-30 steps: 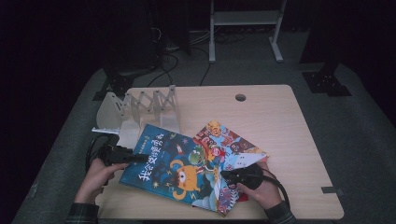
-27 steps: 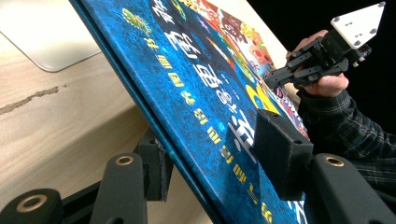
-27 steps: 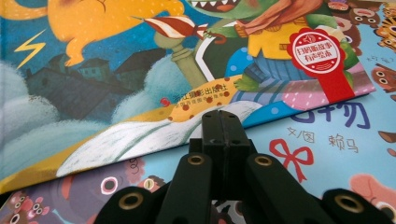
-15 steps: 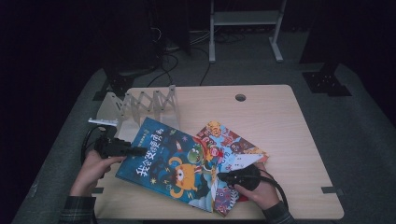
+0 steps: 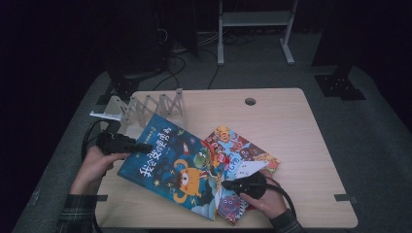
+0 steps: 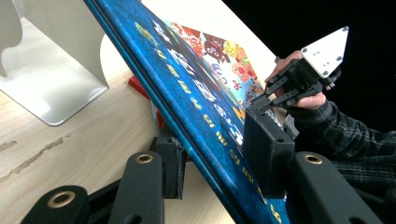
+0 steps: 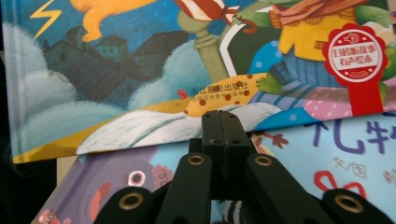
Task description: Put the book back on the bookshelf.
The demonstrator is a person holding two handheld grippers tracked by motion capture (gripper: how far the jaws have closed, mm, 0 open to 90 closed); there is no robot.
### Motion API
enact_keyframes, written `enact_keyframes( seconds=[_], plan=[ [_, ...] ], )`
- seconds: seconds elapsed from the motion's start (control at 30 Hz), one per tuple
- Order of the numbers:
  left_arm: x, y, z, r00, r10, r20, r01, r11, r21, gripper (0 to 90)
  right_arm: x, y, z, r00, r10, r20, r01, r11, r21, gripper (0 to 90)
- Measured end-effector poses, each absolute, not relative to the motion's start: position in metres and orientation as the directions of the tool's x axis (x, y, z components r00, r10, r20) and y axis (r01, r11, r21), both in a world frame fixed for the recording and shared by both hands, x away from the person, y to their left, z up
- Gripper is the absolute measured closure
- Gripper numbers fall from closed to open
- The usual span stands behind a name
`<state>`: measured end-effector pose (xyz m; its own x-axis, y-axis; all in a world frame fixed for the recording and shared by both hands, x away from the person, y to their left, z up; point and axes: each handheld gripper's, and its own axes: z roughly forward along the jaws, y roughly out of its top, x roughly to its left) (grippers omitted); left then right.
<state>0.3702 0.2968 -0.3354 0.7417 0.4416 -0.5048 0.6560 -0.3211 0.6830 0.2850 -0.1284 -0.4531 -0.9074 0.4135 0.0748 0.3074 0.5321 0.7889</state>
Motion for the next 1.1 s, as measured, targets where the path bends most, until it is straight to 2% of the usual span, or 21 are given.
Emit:
enact_keyframes(
  seconds=[0.7, 1.1],
  plan=[
    [0.382, 0.266, -0.285, 0.788, 0.443, -0.427, 0.608, -0.448, 0.656, 63.0, 0.285, -0.119, -0.453, -0.916, 0.394, 0.079, 0.299, 0.537, 0.789, 89.8],
    [0.401, 0.250, -0.262, 0.804, 0.430, -0.411, 0.590, -0.489, 0.642, 68.5, 0.289, -0.115, -0.453, -0.910, 0.406, 0.085, 0.309, 0.526, 0.792, 89.8]
  ],
)
